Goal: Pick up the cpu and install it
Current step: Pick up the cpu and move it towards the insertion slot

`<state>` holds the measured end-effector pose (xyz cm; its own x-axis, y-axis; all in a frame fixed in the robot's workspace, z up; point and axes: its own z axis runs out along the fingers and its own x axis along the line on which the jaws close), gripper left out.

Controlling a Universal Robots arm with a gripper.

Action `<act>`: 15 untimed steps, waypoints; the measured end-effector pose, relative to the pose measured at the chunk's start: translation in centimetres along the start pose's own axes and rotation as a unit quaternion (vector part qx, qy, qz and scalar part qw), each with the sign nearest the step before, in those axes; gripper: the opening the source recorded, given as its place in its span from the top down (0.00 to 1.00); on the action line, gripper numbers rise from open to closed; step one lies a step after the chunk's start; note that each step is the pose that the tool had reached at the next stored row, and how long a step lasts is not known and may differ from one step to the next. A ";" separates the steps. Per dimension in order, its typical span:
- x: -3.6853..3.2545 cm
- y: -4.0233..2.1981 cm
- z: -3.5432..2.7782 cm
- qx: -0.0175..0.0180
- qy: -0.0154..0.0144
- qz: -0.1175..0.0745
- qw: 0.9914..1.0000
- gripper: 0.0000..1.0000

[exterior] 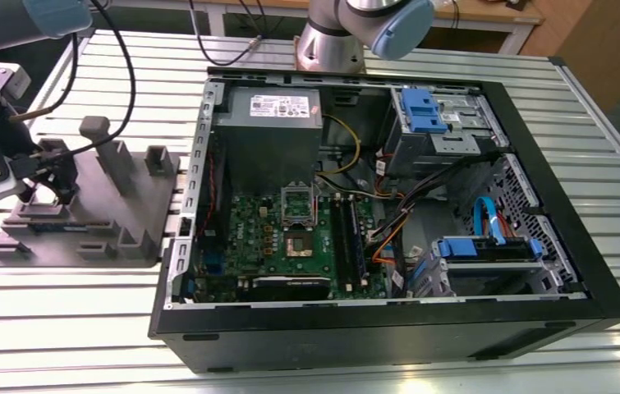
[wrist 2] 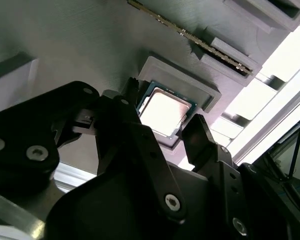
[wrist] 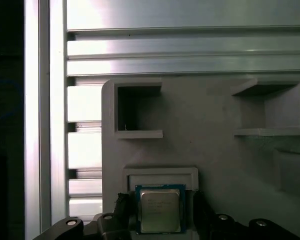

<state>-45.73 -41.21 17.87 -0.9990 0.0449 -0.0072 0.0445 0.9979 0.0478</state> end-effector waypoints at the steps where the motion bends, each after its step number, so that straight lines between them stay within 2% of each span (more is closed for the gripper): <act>1: 0.00 0.00 0.00 0.000 0.000 -0.003 1.000 0.38; 6: 0.00 0.00 0.00 0.000 0.000 -0.006 1.000 0.39; 7: 0.00 0.00 0.01 0.000 0.000 -0.006 1.000 0.47; 15: -0.07 0.00 0.01 -0.001 0.000 -0.006 1.000 0.47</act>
<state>-45.66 -41.21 17.86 -0.9995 0.0320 -0.0068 0.0316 0.9982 0.0502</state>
